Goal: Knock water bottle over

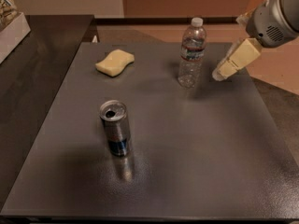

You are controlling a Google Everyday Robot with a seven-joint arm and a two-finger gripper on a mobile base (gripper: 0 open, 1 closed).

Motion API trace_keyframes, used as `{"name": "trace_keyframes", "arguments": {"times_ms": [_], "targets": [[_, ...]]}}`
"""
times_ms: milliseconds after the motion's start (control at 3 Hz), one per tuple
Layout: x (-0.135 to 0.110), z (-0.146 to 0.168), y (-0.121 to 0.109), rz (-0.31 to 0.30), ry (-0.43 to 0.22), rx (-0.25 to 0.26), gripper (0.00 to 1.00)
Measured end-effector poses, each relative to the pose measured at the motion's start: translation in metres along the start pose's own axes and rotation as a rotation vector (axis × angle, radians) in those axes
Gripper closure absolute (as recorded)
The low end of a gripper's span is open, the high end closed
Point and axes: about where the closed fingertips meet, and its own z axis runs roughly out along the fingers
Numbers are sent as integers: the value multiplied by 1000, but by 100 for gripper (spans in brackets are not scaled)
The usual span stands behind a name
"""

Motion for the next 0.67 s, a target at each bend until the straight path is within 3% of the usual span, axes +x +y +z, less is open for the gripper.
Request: {"name": "trace_keyframes", "arguments": {"times_ms": [667], "targets": [[-32, 49, -25, 85, -174, -47, 0]]}}
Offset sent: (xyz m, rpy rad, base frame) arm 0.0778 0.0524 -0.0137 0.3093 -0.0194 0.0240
